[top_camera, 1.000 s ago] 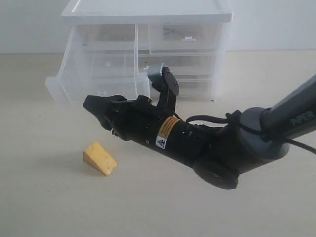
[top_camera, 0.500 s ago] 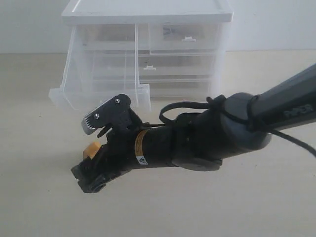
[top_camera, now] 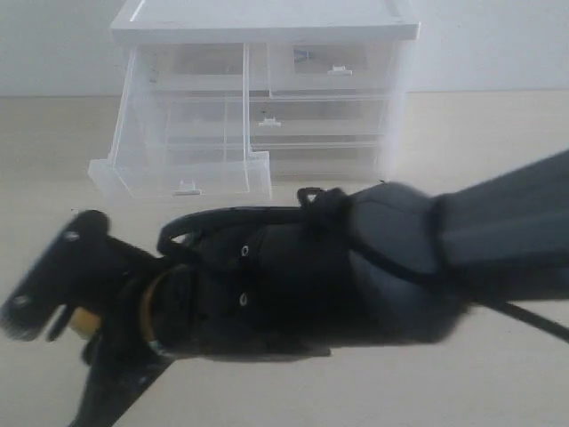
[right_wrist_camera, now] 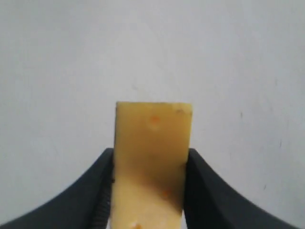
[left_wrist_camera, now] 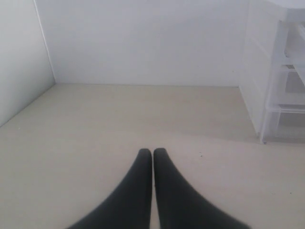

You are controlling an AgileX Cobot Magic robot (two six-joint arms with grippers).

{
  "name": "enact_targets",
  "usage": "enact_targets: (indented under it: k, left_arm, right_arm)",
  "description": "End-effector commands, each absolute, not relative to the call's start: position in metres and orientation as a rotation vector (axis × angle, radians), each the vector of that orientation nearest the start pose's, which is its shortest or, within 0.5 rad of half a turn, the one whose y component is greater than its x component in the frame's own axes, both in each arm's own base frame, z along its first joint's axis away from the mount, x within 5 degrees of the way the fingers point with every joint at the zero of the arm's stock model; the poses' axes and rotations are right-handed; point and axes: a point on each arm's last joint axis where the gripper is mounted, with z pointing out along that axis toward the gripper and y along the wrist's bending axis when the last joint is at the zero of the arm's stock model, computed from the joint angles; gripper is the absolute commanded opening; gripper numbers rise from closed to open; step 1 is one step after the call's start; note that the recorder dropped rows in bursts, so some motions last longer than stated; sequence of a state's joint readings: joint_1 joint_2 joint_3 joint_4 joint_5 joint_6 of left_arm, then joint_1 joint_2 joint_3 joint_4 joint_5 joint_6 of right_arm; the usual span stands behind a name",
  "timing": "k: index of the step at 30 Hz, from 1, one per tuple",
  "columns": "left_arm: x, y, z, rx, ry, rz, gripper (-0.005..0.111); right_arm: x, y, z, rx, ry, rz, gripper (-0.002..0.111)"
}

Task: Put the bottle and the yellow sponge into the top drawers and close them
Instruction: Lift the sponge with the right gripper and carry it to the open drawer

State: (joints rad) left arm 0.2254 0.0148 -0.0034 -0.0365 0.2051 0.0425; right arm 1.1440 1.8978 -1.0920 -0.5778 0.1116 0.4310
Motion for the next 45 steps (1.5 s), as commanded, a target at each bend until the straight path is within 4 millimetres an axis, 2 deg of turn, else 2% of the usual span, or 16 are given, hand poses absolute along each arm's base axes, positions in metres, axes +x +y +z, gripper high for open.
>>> enact_targets:
  k: [1,4,5,9,12,13,14,15,16,18,22,24,27,31,36,45]
  left_arm:
    - [0.056,0.012,0.194,-0.191,1.695,0.152,0.004]
    - [0.056,0.012,0.194,-0.191,1.695,0.152,0.004]
    - [0.056,0.012,0.194,-0.191,1.695,0.152,0.004]
    - [0.056,0.012,0.194,-0.191,1.695,0.152,0.004]
    - [0.056,0.012,0.194,-0.191,1.695,0.152,0.004]
    - [0.056,0.012,0.194,-0.191,1.695,0.152,0.004]
    - [0.056,0.012,0.194,-0.191,1.695,0.152,0.004]
    - [0.056,0.012,0.194,-0.191,1.695,0.152,0.004]
    - [0.056,0.012,0.194,-0.191,1.695,0.152,0.004]
    - [0.056,0.012,0.194,-0.191,1.695,0.152,0.004]
    - [0.056,0.012,0.194,-0.191,1.695,0.152,0.004]
    - [0.056,0.012,0.194,-0.191,1.695,0.152,0.004]
    - [0.056,0.012,0.194,-0.191,1.695,0.152,0.004]
    - [0.056,0.012,0.194,-0.191,1.695,0.152,0.004]
    - [0.056,0.012,0.194,-0.191,1.695,0.152,0.004]
    - [0.056,0.012,0.194,-0.191,1.695,0.152,0.004]
  right_arm:
    - [0.142,0.343,0.251,-1.443,1.686,0.408,0.001]
    - [0.171,0.325,0.287,-1.253,1.628,0.508,0.001]
    - [0.202,0.313,0.294,-1.122,1.623,0.553,0.001]
    - [0.271,0.298,0.273,-0.844,1.695,0.664,0.001]
    - [0.292,0.303,0.257,-0.843,1.719,0.607,0.004]
    - [0.295,0.305,0.254,-0.844,1.726,0.603,0.01]
    - [0.301,0.309,0.248,-0.849,1.752,0.579,0.027]
    - [0.303,0.31,0.246,-0.85,1.765,0.569,0.035]
    - [0.303,0.31,0.245,-0.845,1.775,0.57,0.054]
    - [0.302,0.307,0.249,-0.764,1.83,0.613,0.068]
    - [0.29,0.289,0.274,-0.716,1.946,0.499,0.068]
    - [0.266,0.289,0.286,-0.805,1.971,0.418,0.055]
    - [0.202,0.311,0.277,-1.127,1.931,0.343,0.002]
    - [0.178,0.328,0.246,-1.33,1.888,0.307,0.0]
    - [0.192,0.341,0.22,-1.39,1.824,0.293,0.0]
    - [0.247,0.344,0.23,-1.264,1.828,0.23,0.0]
